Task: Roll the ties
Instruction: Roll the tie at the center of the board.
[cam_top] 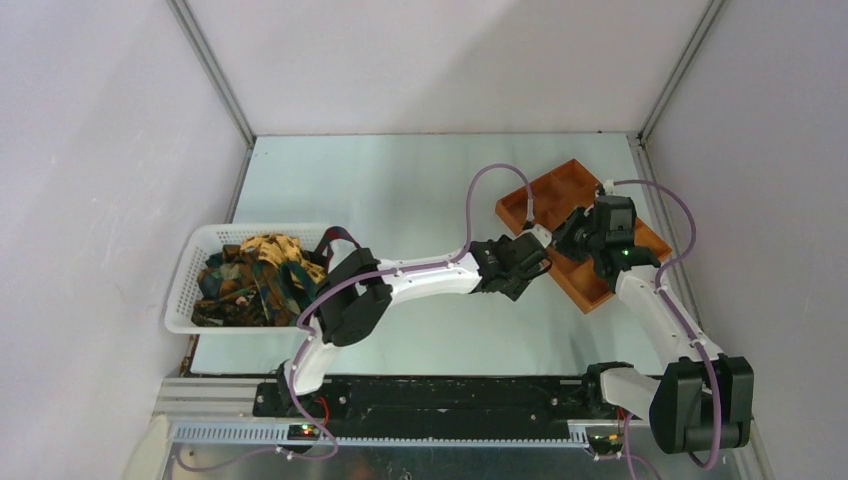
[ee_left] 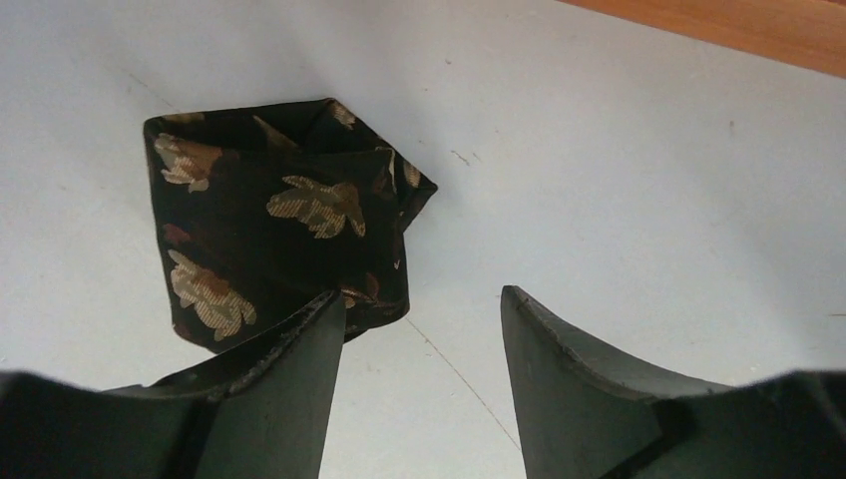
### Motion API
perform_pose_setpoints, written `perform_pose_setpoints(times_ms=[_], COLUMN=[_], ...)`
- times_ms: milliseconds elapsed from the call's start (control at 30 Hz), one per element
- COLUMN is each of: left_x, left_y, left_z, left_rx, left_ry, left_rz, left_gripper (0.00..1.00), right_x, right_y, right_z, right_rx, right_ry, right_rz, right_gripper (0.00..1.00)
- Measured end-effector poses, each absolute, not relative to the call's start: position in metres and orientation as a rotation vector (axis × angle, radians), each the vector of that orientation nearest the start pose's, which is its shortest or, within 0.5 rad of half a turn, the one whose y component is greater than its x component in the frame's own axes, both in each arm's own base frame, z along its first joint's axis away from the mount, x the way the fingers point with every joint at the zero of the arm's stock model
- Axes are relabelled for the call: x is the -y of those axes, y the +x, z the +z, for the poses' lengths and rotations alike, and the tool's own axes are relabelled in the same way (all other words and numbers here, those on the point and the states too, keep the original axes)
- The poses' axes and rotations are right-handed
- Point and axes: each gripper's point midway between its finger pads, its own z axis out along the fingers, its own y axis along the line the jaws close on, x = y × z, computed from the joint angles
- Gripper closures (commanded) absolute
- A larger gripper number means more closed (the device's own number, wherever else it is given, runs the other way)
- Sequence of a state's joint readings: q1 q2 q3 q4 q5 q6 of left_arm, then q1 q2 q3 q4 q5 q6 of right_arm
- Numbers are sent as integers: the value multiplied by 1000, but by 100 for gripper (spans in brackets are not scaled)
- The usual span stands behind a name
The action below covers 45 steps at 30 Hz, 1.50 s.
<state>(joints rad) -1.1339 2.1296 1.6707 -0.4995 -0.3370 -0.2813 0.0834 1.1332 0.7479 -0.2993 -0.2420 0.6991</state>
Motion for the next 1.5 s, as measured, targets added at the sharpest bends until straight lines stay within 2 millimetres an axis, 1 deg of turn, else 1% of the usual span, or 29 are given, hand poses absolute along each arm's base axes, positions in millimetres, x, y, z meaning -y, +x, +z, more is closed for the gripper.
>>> perform_pose_setpoints(times_ms=[200,367,467,533,600,700,733,800,900,967,1000,1033,1067,1100,1133,1200,1300,1400,1500], left_x=[445,444,445,446,445,437,432,418,384,366,355,348,340,335,334,336,345,358,368], left_y=[256,254,256,256,258,261,263,270,295,314,325,331,339,343,345,347,345,344,342], left_z=[60,71,89,105,126,154,165,182,196,197,190,185,176,167,160,146,131,124,118], left_rx=[-2304,-2297,-2273,-2250,-2218,-2180,-2162,-2134,-2106,-2093,-2100,-2106,-2120,-2135,-2145,-2165,-2181,-2175,-2168], left_ry=[900,893,874,858,832,792,771,722,599,523,480,460,430,413,404,396,403,420,437], left_rz=[-243,-276,-309,-344,-388,-444,-471,-514,-579,-620,-642,-648,-662,-682,-703,-764,-864,-957,-1028], left_gripper=[34,34,33,33,32,29,27,23,18,15,14,12,10,9,6,2,0,0,0], right_x=[-96,-97,-98,-98,-99,-99,-100,-101,-110,-120,-130,-137,-145,-153,-160,-172,-185,-189,-190], right_y=[315,316,316,317,317,319,319,320,321,321,320,319,317,316,315,313,310,311,312], right_z=[142,144,144,145,146,146,145,143,137,132,129,126,121,117,111,100,85,80,78], right_rx=[-2251,-2245,-2243,-2240,-2237,-2234,-2237,-2244,-2267,-2289,-2306,-2322,-2341,-2360,-2382,-2418,-2465,-2477,-2479], right_ry=[570,567,566,563,559,557,557,553,534,509,488,473,457,443,432,421,421,439,444], right_rz=[692,704,705,710,714,717,719,729,766,795,821,838,858,877,890,913,943,956,961], right_gripper=[87,87,87,87,87,88,88,89,90,90,90,90,90,90,90,90,91,91,91])
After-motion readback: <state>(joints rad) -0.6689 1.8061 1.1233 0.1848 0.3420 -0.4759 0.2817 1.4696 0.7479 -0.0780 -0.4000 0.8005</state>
